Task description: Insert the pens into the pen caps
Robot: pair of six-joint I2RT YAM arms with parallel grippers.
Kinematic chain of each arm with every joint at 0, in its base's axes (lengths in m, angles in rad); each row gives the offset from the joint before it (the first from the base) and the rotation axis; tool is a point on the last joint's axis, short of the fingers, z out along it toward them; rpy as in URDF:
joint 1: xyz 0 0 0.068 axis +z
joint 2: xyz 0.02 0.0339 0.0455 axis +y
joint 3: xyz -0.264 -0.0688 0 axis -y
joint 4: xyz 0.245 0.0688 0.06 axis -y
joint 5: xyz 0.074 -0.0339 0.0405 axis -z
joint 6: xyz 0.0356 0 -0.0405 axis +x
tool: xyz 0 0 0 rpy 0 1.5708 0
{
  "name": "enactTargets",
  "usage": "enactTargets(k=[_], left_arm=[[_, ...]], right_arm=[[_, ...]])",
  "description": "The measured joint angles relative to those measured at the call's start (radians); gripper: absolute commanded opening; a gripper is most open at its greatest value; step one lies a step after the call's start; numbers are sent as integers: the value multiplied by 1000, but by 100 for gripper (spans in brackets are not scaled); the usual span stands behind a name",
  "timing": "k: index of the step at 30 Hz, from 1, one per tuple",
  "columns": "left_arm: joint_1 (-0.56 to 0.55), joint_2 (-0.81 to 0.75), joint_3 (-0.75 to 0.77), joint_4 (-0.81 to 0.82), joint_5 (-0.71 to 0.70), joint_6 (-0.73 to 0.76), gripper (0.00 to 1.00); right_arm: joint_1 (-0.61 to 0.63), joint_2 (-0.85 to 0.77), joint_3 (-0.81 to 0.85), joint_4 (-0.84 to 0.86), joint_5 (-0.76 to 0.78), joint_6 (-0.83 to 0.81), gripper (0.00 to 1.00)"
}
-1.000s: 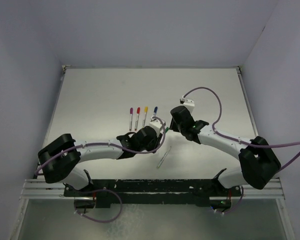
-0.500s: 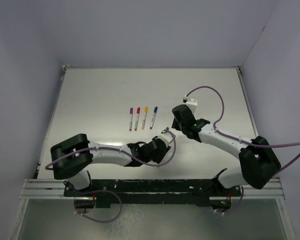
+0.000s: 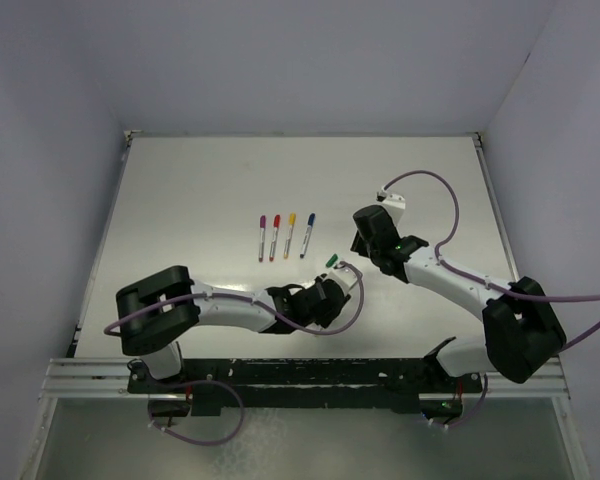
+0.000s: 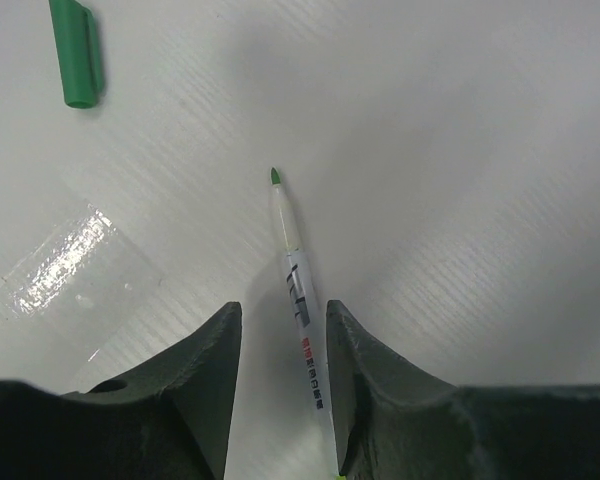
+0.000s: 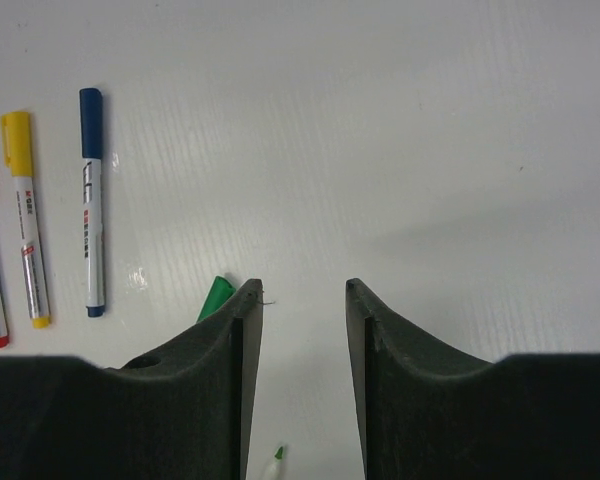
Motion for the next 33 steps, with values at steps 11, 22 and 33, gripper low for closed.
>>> enactTargets(k=[11,22,33], left_arm=[[-8,31,33,-115,1,-10,37],[-11,82,143,-285,6,-38,27],[-12,167,258,-367,5,-89,13]], right_arm=[[-1,0,0,4,-3,0,41],[-1,-16,0,4,-13,0,41],[-2,-57,0,-1,-26,0,41]])
